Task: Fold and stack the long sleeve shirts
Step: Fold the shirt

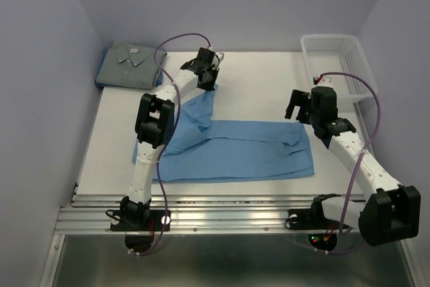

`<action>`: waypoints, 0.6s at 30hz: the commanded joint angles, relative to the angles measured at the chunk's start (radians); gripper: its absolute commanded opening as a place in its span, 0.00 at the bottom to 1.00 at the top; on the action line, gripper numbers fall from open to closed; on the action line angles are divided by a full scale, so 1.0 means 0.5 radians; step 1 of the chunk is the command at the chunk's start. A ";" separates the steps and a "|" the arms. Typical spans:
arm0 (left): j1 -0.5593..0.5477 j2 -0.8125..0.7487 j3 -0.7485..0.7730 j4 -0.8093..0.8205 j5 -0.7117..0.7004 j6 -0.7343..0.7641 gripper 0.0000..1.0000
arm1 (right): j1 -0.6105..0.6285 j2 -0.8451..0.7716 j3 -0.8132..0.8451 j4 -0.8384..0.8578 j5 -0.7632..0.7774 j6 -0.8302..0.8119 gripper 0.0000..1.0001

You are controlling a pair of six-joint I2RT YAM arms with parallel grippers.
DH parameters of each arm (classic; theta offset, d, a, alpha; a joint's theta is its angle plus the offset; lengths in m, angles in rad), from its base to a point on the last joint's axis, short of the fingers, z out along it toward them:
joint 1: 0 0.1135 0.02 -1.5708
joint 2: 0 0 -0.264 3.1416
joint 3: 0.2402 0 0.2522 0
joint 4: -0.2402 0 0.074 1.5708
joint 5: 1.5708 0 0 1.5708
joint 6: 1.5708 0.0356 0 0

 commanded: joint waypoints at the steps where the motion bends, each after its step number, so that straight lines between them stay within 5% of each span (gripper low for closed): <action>1: -0.082 -0.509 -0.213 0.309 0.484 0.203 0.00 | 0.008 -0.192 -0.001 0.046 -0.033 -0.006 1.00; 7: -0.248 -0.706 -0.508 0.322 0.666 0.427 0.00 | 0.008 -0.392 -0.020 0.046 -0.057 -0.006 1.00; 18: -0.555 -1.065 -0.827 0.521 0.979 0.332 0.00 | 0.008 -0.650 0.017 -0.033 -0.061 -0.006 1.00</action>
